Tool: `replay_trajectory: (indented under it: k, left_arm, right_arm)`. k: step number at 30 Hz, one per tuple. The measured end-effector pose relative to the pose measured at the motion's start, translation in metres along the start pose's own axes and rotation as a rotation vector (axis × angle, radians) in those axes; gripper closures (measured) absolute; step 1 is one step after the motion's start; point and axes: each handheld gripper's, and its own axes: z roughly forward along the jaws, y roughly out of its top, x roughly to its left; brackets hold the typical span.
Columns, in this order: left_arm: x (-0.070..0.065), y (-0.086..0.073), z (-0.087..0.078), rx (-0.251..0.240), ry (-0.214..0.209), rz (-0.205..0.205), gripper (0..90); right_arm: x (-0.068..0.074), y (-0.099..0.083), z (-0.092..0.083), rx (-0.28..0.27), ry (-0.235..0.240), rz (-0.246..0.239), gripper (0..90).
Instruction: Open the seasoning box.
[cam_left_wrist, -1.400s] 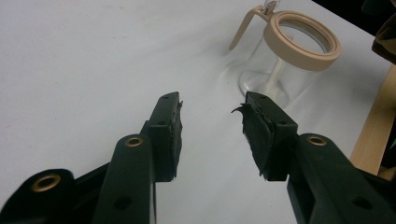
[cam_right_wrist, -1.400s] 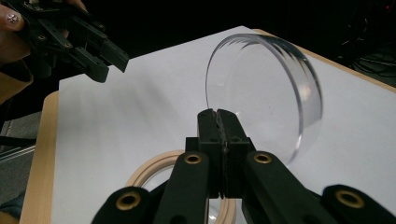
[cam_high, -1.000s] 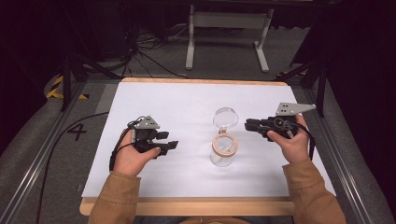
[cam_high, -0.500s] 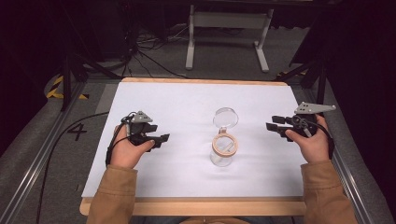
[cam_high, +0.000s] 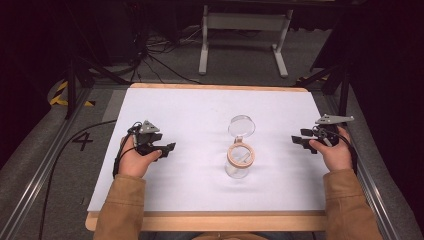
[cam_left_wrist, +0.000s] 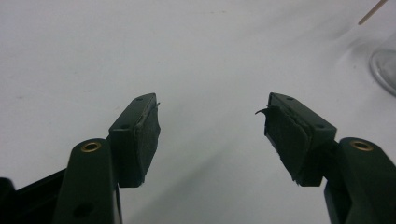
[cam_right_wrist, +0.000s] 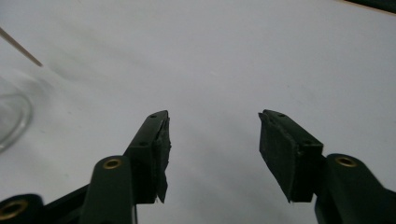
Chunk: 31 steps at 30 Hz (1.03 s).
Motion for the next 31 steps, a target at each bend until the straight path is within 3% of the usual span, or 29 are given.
replay_trajectory:
  k: [7, 10, 18, 21, 23, 25, 31]
  left_arm:
    - [0.001, -0.005, 0.008, 0.025, -0.022, -0.002, 33.9]
    - [0.001, -0.008, 0.013, 0.062, -0.019, -0.008, 32.8]
    - [0.002, -0.011, 0.019, 0.081, -0.036, 0.003, 32.4]
    - [0.000, -0.011, 0.020, 0.087, -0.041, 0.018, 32.2]
    - [0.000, -0.010, 0.020, 0.090, -0.044, 0.029, 32.1]
    - [-0.001, -0.010, 0.020, 0.088, -0.055, 0.015, 32.0]
    - [-0.001, -0.008, 0.019, 0.080, -0.062, 0.031, 31.8]
  right_arm:
    - [-0.004, -0.011, 0.017, 0.044, -0.008, 0.009, 39.4]
    - [-0.003, -0.016, 0.027, 0.072, 0.000, 0.005, 35.6]
    - [0.001, -0.018, 0.037, 0.066, 0.026, -0.017, 33.5]
    - [0.008, -0.021, 0.044, 0.009, 0.017, -0.119, 33.6]
    - [0.012, -0.022, 0.048, -0.001, 0.031, -0.151, 33.8]
    - [0.014, -0.022, 0.050, 0.008, 0.047, -0.151, 33.8]
    - [0.015, -0.022, 0.050, 0.022, 0.058, -0.134, 33.7]
